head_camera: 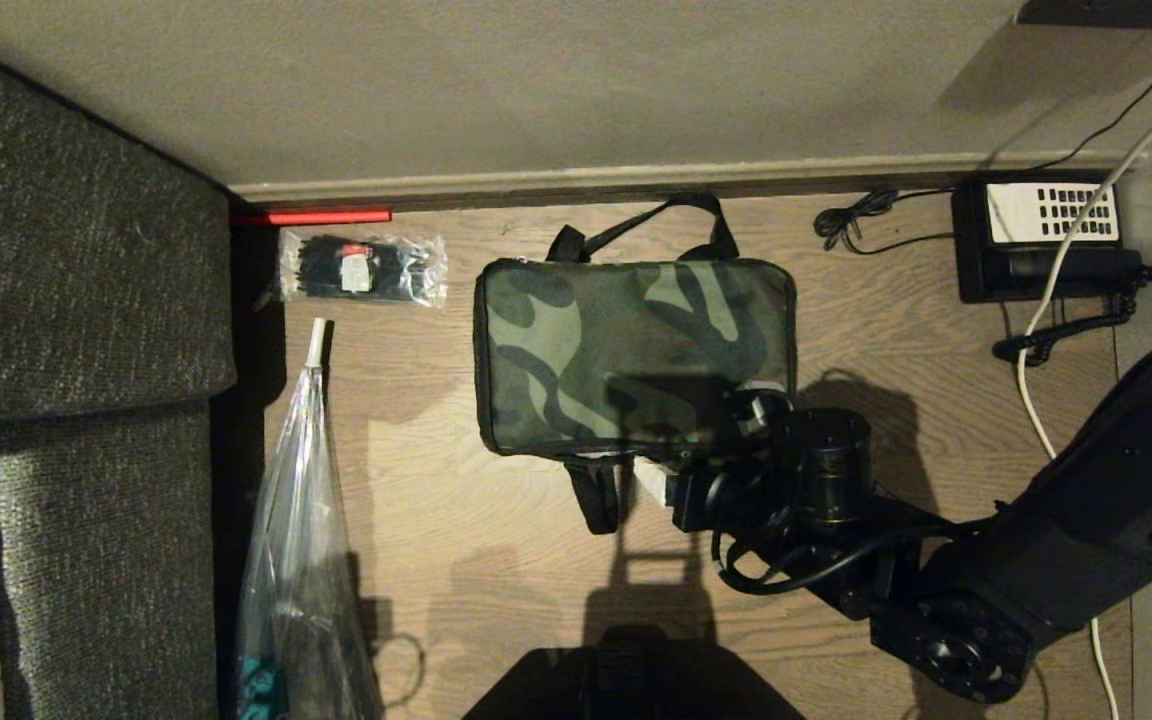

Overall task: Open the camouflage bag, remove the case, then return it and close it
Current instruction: Open the top of the storage box

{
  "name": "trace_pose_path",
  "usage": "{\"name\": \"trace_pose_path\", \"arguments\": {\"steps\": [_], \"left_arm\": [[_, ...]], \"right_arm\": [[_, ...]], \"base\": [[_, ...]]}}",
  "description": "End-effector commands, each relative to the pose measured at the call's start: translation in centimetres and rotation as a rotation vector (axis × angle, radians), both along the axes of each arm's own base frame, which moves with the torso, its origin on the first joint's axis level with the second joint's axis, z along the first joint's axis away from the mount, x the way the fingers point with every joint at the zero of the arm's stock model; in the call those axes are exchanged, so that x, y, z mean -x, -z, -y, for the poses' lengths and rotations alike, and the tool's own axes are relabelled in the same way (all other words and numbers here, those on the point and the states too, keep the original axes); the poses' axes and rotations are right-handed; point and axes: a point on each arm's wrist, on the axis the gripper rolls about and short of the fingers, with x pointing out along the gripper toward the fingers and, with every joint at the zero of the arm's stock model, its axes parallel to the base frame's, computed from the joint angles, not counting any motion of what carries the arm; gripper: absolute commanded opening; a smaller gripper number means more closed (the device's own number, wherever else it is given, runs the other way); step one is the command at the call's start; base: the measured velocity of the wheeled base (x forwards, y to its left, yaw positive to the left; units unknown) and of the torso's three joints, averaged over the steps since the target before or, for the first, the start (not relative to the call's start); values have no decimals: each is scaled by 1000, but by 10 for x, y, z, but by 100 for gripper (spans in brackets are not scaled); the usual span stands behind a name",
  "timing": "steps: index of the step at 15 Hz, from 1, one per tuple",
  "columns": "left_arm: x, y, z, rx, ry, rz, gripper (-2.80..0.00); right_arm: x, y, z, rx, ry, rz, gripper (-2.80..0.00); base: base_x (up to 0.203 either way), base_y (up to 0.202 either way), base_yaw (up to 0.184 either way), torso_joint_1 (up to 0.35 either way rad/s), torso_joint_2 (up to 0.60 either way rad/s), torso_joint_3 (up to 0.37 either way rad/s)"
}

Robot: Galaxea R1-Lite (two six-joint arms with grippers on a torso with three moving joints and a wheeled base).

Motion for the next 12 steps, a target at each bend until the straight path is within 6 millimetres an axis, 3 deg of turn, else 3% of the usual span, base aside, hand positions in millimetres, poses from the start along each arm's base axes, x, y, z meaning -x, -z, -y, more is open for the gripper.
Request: {"name": "trace_pose_path", "arguments": {"steps": [1, 12], "left_arm": [[0, 1, 0, 0, 0, -3, -280], [0, 1, 0, 0, 0, -3, -280]], "right_arm": [[-4, 8, -2, 2, -4, -8, 0], [-8, 15, -4, -53, -72, 57, 0]], "base": [[0, 0, 0, 0, 0, 0], [0, 0, 0, 0, 0, 0]]}}
